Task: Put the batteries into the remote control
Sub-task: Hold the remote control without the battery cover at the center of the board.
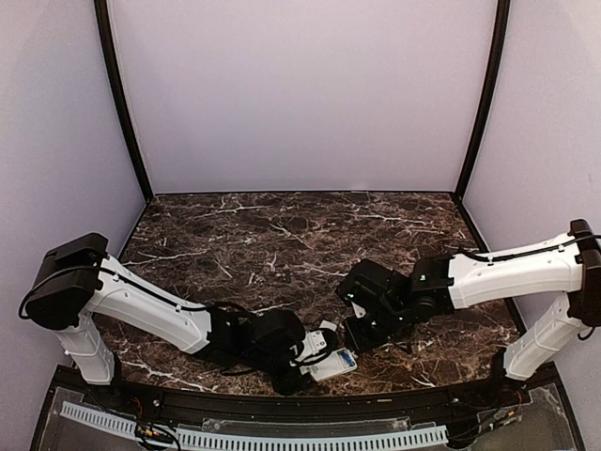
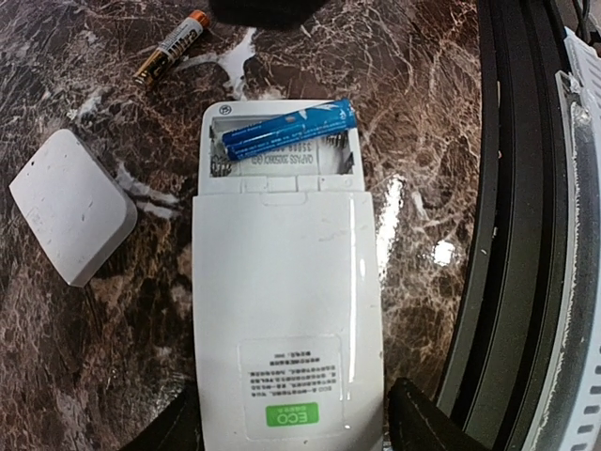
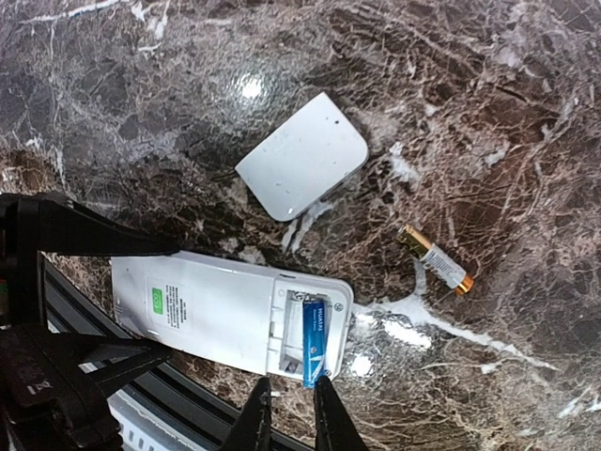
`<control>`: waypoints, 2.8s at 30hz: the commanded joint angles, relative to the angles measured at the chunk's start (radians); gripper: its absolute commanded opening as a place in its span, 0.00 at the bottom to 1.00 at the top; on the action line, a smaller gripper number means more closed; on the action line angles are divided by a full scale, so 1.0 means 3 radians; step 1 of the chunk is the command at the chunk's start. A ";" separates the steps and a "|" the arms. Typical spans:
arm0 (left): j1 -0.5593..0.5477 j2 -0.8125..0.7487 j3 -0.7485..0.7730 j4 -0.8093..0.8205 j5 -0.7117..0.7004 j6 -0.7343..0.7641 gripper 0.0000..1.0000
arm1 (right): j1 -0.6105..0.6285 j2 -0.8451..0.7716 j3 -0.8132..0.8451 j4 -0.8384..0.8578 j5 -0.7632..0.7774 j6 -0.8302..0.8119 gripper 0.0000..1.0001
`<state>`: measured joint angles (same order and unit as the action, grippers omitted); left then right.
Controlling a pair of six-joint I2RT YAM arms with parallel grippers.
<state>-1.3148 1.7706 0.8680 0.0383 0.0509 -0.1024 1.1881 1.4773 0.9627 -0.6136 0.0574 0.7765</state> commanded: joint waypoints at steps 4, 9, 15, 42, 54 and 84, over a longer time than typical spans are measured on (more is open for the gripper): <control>-0.0141 0.0264 -0.0118 -0.0738 0.0041 -0.0374 0.62 | 0.0058 0.0192 -0.0020 0.0083 -0.0180 -0.0107 0.14; -0.0148 0.0260 -0.0120 -0.0777 0.0050 -0.0467 0.61 | 0.0059 0.0371 -0.0010 0.0077 -0.0179 -0.0180 0.15; -0.0171 0.0233 -0.0168 -0.0772 0.0021 -0.0612 0.65 | 0.0057 0.0526 0.0026 0.0070 -0.0282 -0.0204 0.17; -0.0881 -0.1026 -0.0887 -0.0430 -0.1531 -0.1047 0.87 | -0.0089 0.0065 -0.0198 0.0266 -0.0379 -0.0318 0.24; -0.1217 -0.0649 -0.2138 0.3578 -0.2168 0.0349 0.99 | -0.0110 -0.0081 -0.0387 0.0593 -0.0448 -0.0316 0.25; -0.0827 0.0610 -0.1628 0.3802 -0.1799 -0.0038 0.99 | -0.0126 -0.0047 -0.0311 0.0442 -0.0481 -0.0294 0.22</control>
<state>-1.5661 1.9625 0.3191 1.3491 -0.5640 -0.0875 1.1557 1.4696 0.8597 -0.4694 -0.0902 0.6754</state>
